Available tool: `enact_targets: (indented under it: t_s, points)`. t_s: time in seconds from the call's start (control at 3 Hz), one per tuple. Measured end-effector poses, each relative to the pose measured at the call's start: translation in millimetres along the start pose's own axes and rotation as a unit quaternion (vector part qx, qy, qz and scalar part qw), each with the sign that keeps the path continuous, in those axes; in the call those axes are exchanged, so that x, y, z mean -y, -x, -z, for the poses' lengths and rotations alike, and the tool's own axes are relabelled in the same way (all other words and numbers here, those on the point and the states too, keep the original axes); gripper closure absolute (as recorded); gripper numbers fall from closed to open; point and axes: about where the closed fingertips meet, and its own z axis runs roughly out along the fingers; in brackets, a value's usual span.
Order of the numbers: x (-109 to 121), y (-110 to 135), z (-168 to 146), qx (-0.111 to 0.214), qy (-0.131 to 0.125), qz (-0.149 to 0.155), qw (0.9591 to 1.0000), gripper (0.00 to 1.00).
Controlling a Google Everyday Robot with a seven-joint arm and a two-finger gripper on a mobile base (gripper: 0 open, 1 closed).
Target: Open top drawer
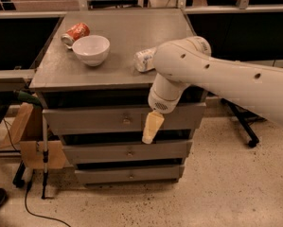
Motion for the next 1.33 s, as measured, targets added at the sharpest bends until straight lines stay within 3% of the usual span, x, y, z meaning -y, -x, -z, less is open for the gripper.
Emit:
enact_targets:
  t_s: [0.33,1.33]
  points:
    - [4,6,-25,-0.009,0.009,-0.006,0.9999,0.00]
    - [28,27,-64,0.007,-0.001,-0.003,1.0000,0.00]
